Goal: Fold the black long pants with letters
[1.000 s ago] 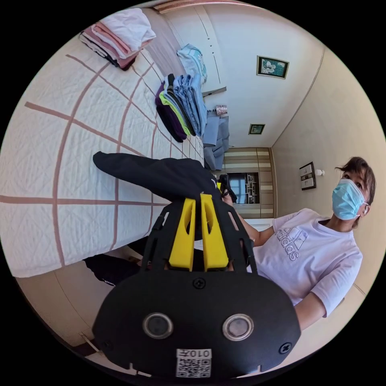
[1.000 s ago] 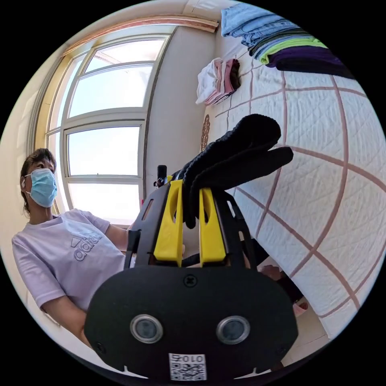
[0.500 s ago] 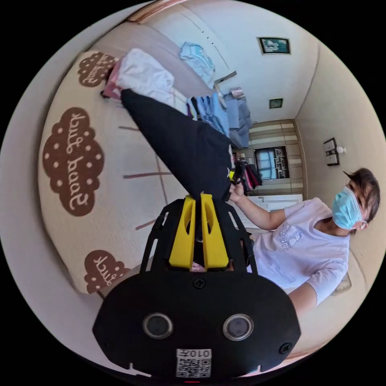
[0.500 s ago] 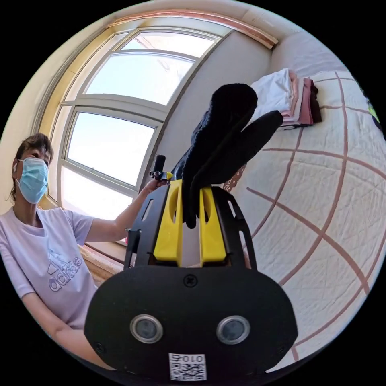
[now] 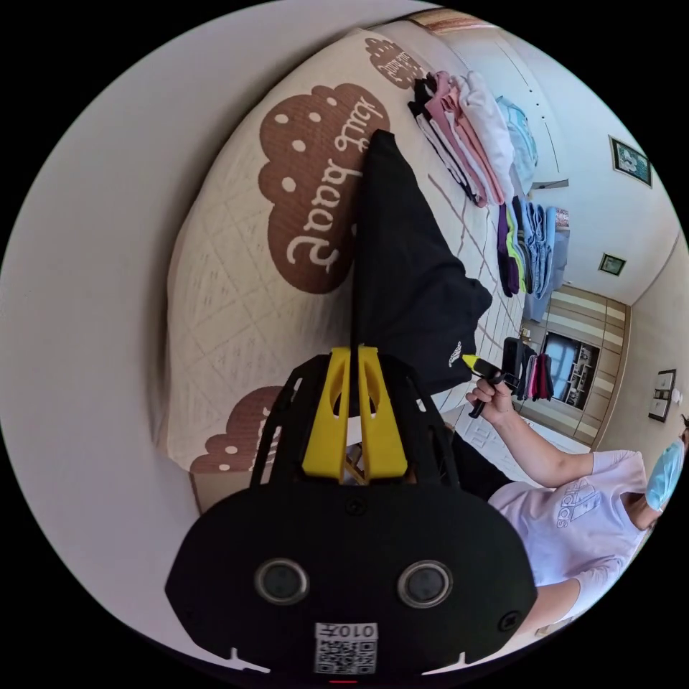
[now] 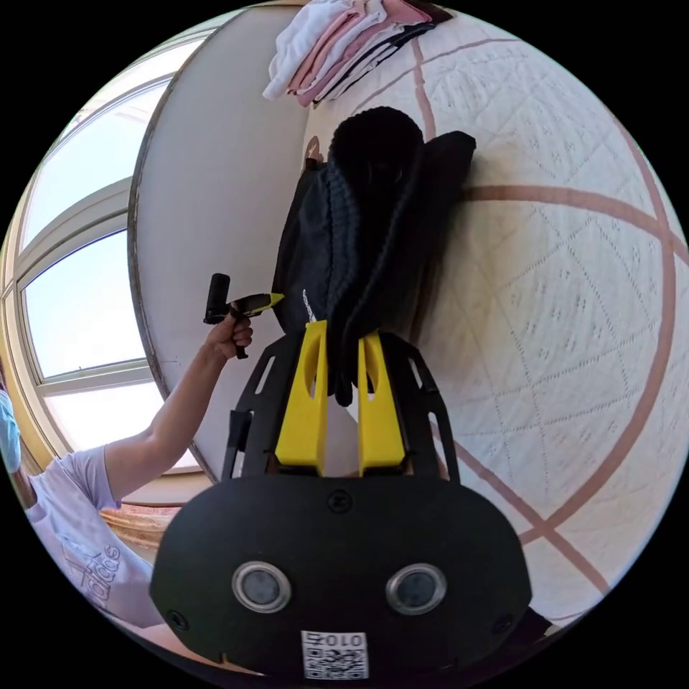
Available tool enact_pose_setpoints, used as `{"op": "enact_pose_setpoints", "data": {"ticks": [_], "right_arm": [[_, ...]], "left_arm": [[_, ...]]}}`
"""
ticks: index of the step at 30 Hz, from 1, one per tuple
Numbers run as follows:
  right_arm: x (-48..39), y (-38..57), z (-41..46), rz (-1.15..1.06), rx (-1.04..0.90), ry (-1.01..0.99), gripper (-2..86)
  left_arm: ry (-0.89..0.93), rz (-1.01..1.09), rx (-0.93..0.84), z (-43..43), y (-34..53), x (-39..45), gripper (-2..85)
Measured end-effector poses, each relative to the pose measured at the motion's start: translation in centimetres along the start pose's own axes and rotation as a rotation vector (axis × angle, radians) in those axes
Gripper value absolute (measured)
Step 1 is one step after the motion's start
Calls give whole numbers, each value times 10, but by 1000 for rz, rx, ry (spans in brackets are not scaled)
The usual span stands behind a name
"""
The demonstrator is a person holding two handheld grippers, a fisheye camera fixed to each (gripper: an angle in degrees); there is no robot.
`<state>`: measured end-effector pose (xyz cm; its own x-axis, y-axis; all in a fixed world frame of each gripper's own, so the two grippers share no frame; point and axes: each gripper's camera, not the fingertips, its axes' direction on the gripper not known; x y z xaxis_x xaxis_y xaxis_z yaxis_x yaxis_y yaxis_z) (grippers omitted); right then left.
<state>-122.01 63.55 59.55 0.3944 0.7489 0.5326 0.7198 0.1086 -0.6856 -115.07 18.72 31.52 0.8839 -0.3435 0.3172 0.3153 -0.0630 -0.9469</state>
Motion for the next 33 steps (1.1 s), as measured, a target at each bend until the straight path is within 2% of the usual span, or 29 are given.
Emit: {"op": "enact_pose_setpoints", "data": {"ticks": [7, 10, 12, 14, 15, 17, 20, 23, 27, 28, 31, 33], "right_arm": [[-7, -6, 26, 17, -1, 68, 67], [-21, 1, 20, -54, -2, 125, 63], [-33, 9, 13, -101, 3, 182, 58], [-42, 19, 0, -131, 29, 237, 50], [-50, 26, -11, -163, 69, 276, 46], [-58, 34, -26, -203, 127, 327, 43], [-56, 35, -40, -231, 92, 339, 35], [-55, 37, -66, -231, 86, 287, 30], [-71, 61, -113, -319, 124, 311, 27], [-74, 71, -128, -345, 137, 309, 27], [-88, 105, -168, -442, 175, 360, 27], [-98, 126, -191, -506, 171, 442, 29]], "left_arm": [[-42, -56, -11, 17, 20, 4, 27], [-233, -114, 123, 1, 38, 32, 39], [-463, -120, 306, -16, 70, 82, 40], [-553, -109, 408, -14, 92, 126, 37], [-535, -8, 451, -4, 98, 157, 34], [-521, 125, 413, 20, 95, 198, 30], [-510, 252, 362, 65, 77, 243, 19], [-476, 168, 100, 122, 39, 232, 9], [-311, -50, 129, 108, 35, 211, 1], [-319, -59, 143, 104, 37, 215, 1], [-446, 18, 228, 86, 57, 260, -1], [-433, 120, 360, 74, 83, 312, -1]]}}
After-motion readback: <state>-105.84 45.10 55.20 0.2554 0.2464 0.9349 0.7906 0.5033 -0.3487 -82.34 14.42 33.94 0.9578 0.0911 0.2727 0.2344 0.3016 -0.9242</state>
